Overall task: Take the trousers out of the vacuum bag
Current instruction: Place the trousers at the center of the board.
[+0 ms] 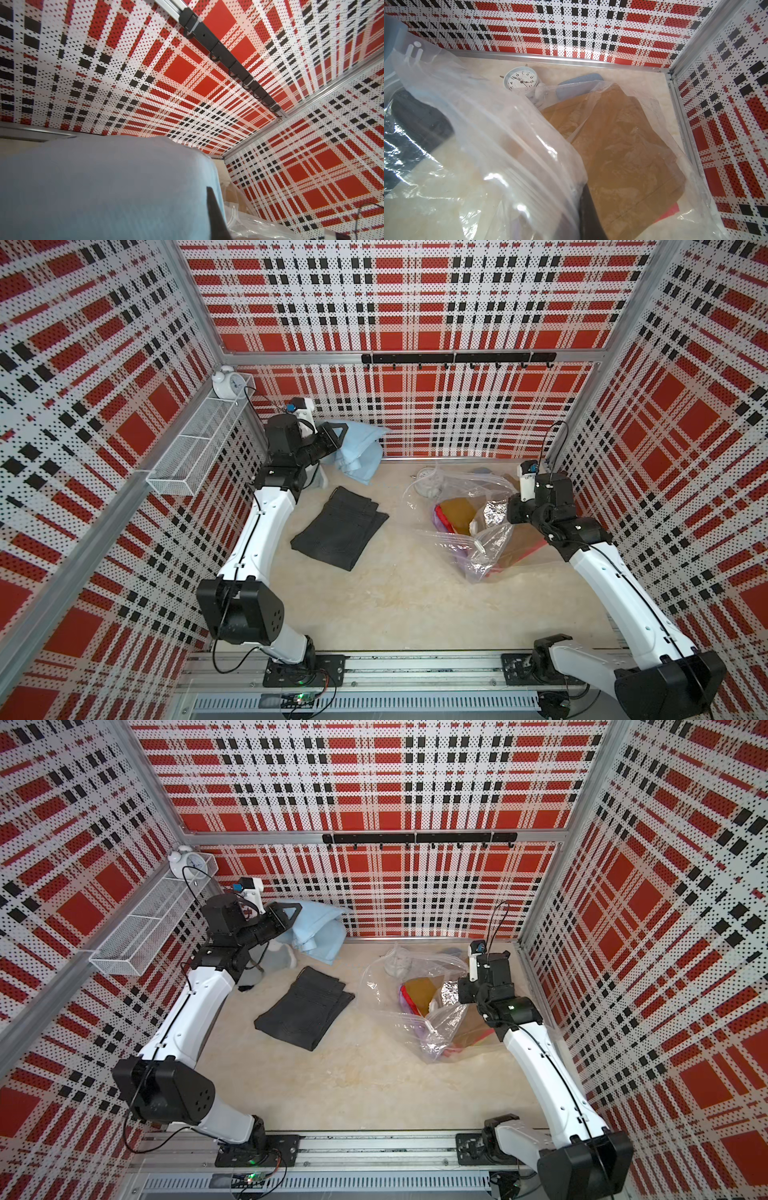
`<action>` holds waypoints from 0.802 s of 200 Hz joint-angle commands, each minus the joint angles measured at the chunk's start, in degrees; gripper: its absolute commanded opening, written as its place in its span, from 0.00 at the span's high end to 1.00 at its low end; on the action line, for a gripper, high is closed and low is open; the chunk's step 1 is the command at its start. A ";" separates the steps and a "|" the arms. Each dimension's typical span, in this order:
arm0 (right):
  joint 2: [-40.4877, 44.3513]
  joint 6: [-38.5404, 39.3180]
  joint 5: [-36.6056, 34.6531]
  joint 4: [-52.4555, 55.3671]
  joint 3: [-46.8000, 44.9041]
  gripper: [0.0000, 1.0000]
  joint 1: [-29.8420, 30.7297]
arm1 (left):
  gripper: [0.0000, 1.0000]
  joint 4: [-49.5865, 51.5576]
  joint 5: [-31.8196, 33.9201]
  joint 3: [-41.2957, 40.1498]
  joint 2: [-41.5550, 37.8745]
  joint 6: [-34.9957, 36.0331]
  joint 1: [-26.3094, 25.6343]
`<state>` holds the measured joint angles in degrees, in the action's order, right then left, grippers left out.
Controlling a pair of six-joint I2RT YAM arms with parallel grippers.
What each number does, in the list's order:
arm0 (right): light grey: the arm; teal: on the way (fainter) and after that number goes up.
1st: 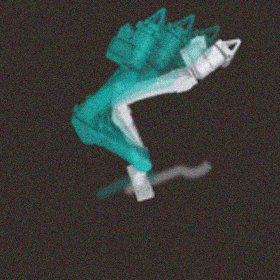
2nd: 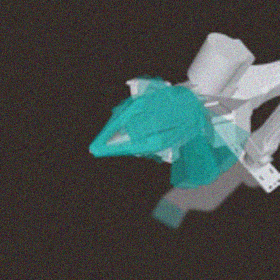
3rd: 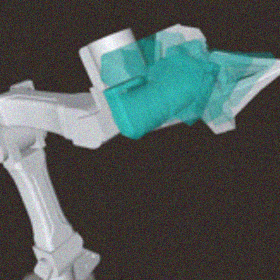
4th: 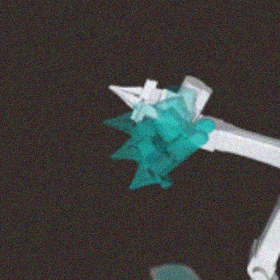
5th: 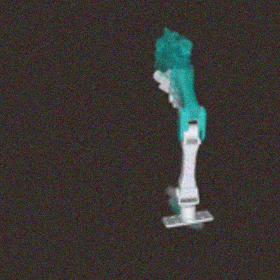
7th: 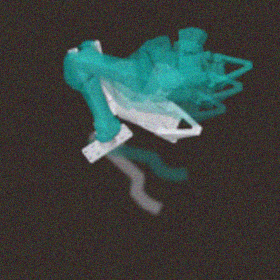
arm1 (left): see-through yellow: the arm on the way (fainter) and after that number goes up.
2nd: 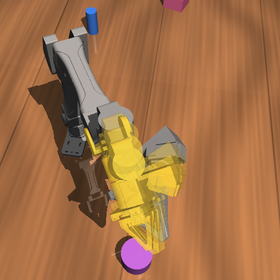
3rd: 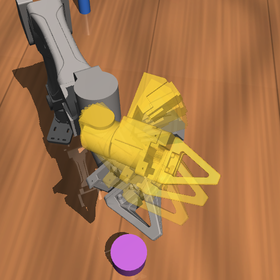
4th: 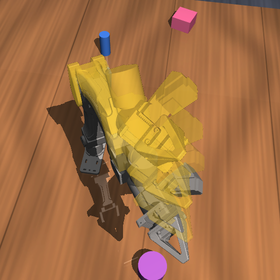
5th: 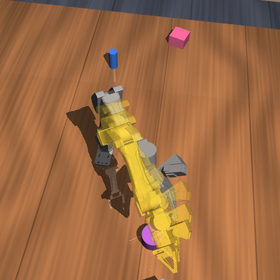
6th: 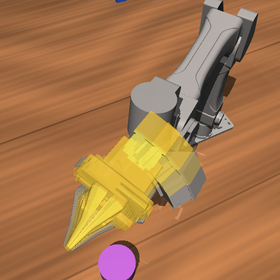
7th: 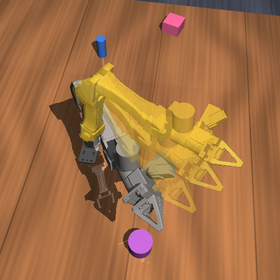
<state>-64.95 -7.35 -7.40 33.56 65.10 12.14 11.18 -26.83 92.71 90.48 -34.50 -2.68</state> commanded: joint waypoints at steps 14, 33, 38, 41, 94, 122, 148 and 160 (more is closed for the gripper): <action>2.76 -0.03 -2.34 -0.14 1.21 1.00 -0.89 | 1.00 -4.91 0.63 6.84 2.41 4.05 0.13; 2.29 0.31 -2.23 0.19 1.73 1.00 -0.98 | 1.00 -4.15 1.62 8.01 4.40 5.52 0.19; 2.11 0.37 -2.27 0.27 1.86 1.00 -0.98 | 1.00 -3.92 1.84 8.26 5.03 5.76 0.19; 2.01 0.41 -2.13 0.32 1.86 1.00 -0.98 | 1.00 -3.82 1.94 8.55 5.28 5.84 0.23; 1.45 0.58 -1.63 -0.43 1.23 1.00 -1.33 | 1.00 -3.27 4.26 8.55 8.08 7.63 -1.60; 0.66 0.68 -0.93 -0.93 1.43 1.00 -1.55 | 1.00 -2.47 4.56 8.64 9.36 8.05 -1.81; 0.09 0.68 -0.51 -0.87 2.01 1.00 -1.59 | 1.00 -1.40 6.23 5.09 7.06 8.48 -1.96; 0.08 0.75 -0.38 -0.80 2.22 1.00 -1.59 | 1.00 -1.72 8.16 0.42 3.83 8.74 -2.06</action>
<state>-64.69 -6.96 -7.25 34.06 65.10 11.40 16.01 -21.47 97.17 100.77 -28.01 -4.34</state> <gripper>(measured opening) 0.041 0.129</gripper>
